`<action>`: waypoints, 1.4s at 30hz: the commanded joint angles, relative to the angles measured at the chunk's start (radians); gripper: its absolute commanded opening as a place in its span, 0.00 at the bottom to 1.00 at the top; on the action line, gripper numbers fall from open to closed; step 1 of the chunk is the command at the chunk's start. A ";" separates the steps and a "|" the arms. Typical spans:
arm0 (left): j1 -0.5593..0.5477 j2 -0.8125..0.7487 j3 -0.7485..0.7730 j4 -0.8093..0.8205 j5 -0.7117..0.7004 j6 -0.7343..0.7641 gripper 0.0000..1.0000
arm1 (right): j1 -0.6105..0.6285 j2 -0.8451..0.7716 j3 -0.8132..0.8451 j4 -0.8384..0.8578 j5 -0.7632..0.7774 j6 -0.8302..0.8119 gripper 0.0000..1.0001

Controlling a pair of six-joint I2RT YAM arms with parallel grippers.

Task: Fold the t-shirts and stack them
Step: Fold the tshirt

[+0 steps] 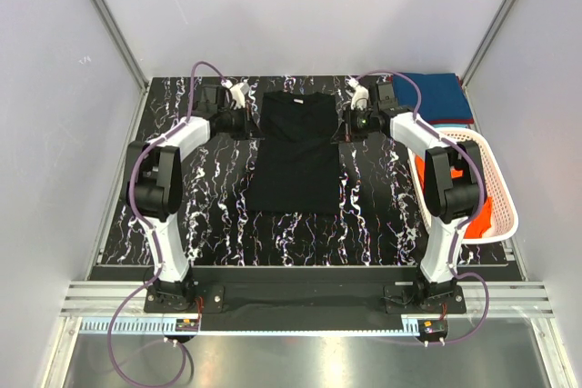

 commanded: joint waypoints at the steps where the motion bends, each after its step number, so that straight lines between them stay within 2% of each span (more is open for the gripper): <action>1: -0.005 -0.008 0.010 0.114 0.032 -0.045 0.00 | -0.003 -0.042 -0.012 0.014 0.072 0.020 0.00; 8: -0.004 0.128 0.093 0.153 0.050 -0.083 0.00 | -0.005 0.007 -0.011 0.029 0.207 0.041 0.00; 15: -0.004 0.223 0.192 0.127 0.009 -0.100 0.00 | -0.005 0.088 0.037 0.043 0.247 0.032 0.01; 20: -0.005 0.214 0.203 0.104 -0.060 -0.076 0.00 | -0.005 0.140 0.107 0.045 0.218 0.023 0.05; 26: -0.002 0.133 0.150 0.113 -0.172 -0.062 0.00 | -0.005 0.136 0.125 0.054 0.201 0.023 0.00; 32: 0.005 0.082 0.120 0.113 -0.201 -0.063 0.00 | -0.005 0.093 0.103 0.059 0.214 0.014 0.00; 42: 0.015 0.114 0.134 0.093 -0.209 -0.079 0.00 | -0.006 0.113 0.128 0.060 0.197 0.022 0.00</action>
